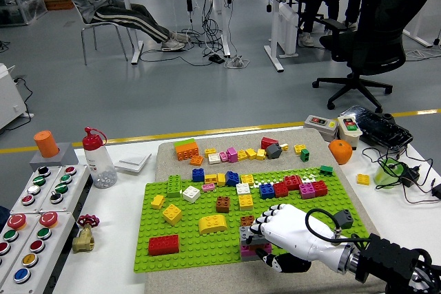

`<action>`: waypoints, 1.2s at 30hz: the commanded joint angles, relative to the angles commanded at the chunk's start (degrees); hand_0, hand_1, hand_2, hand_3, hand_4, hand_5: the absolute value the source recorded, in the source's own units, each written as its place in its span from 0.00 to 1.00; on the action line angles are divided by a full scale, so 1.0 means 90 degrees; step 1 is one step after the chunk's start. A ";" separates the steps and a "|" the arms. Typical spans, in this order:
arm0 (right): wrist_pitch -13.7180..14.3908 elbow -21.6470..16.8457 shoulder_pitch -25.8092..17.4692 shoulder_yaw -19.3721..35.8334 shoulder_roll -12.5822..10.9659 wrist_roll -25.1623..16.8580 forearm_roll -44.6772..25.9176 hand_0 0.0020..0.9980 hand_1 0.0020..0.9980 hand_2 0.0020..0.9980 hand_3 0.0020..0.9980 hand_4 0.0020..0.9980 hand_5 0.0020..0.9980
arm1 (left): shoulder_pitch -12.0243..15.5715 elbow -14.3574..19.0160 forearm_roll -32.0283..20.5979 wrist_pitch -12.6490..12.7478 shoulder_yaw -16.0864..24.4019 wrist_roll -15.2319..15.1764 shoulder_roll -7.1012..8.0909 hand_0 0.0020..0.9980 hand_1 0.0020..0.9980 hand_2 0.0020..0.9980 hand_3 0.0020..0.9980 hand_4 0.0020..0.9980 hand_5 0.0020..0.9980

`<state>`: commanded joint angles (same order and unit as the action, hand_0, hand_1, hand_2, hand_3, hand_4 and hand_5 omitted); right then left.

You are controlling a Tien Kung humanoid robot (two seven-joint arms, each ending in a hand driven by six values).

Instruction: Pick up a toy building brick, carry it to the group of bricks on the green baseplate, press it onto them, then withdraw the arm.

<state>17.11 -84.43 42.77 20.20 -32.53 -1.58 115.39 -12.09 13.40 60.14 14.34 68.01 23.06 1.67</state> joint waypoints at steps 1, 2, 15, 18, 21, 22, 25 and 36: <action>0.0036 -0.0024 -0.0008 0.0043 -0.0006 0.0003 -0.0020 0.60 0.62 0.62 0.62 0.49 0.28 | 0.0002 0.0000 0.0000 0.0000 0.0001 0.0000 -0.0001 0.63 0.59 0.61 0.40 0.30 0.94; 0.0082 -0.0056 -0.0016 0.0098 -0.0015 0.0004 -0.0047 0.59 0.62 0.62 0.62 0.49 0.28 | 0.0004 0.0000 0.0001 0.0001 0.0002 0.0001 -0.0002 0.63 0.59 0.61 0.40 0.30 0.94; 0.0706 -0.0021 -0.0462 0.1155 0.0203 -0.0204 -0.1113 0.65 0.67 0.67 0.69 0.49 0.27 | 0.0049 0.0001 -0.0013 0.0011 0.0003 -0.0006 -0.0012 0.63 0.60 0.61 0.40 0.30 0.94; 0.0662 0.0083 -0.0713 0.1627 0.0414 -0.0280 -0.1824 0.65 0.67 0.67 0.69 0.49 0.27 | 0.0060 0.0002 -0.0003 0.0013 0.0012 -0.0008 -0.0014 0.63 0.60 0.61 0.40 0.30 0.94; 0.0501 0.0172 -0.0995 0.2069 0.0674 -0.0260 -0.2409 0.69 0.71 0.74 0.74 0.49 0.27 | 0.0073 0.0004 0.0030 0.0013 0.0037 -0.0005 -0.0019 0.63 0.59 0.61 0.40 0.30 0.94; 0.0425 0.0203 -0.1101 0.2260 0.0772 -0.0248 -0.2661 0.69 0.71 0.74 0.74 0.49 0.27 | 0.0078 0.0005 0.0051 0.0011 0.0050 0.0001 -0.0022 0.63 0.59 0.61 0.40 0.30 0.94; 0.0233 0.0267 -0.1318 0.2742 0.0965 -0.0244 -0.3342 0.69 0.71 0.74 0.74 0.49 0.27 | 0.0090 0.0009 0.0099 0.0008 0.0081 0.0015 -0.0030 0.63 0.59 0.61 0.40 0.30 0.94; -0.0547 0.0393 -0.2120 0.4334 0.1364 -0.0283 -0.5867 0.72 0.74 0.76 0.76 0.49 0.28 | 0.0137 0.0025 0.0256 -0.0003 0.0175 0.0062 -0.0065 0.63 0.60 0.61 0.40 0.30 0.94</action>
<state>12.19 -80.89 23.68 59.21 -20.25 -4.13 62.59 -10.86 13.62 62.45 14.31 69.59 23.61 1.09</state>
